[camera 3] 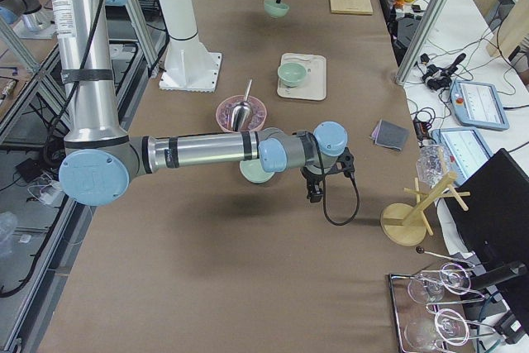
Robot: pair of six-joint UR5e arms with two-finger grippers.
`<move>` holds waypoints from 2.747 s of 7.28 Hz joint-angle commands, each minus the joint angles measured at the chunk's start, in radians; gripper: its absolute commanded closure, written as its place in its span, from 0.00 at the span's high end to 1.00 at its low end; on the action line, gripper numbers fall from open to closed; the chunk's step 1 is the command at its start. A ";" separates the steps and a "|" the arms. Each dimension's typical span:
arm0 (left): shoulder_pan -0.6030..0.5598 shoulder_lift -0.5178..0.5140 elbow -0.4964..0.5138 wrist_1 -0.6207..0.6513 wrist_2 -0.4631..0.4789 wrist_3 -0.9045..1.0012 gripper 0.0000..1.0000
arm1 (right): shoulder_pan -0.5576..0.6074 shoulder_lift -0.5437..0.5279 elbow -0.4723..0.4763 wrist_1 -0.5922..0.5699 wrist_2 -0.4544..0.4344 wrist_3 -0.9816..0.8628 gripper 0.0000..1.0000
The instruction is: Stack green bowls together
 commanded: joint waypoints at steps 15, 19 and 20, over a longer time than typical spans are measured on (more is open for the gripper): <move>0.049 -0.319 0.094 0.058 0.088 -0.316 0.00 | -0.271 -0.265 -0.029 0.733 0.050 0.432 0.00; 0.195 -0.529 0.115 0.136 0.216 -0.475 0.00 | -0.129 -0.208 -0.058 0.728 0.189 0.439 0.00; 0.222 -0.569 0.141 0.138 0.247 -0.498 0.00 | -0.113 -0.176 -0.088 0.728 0.201 0.439 0.00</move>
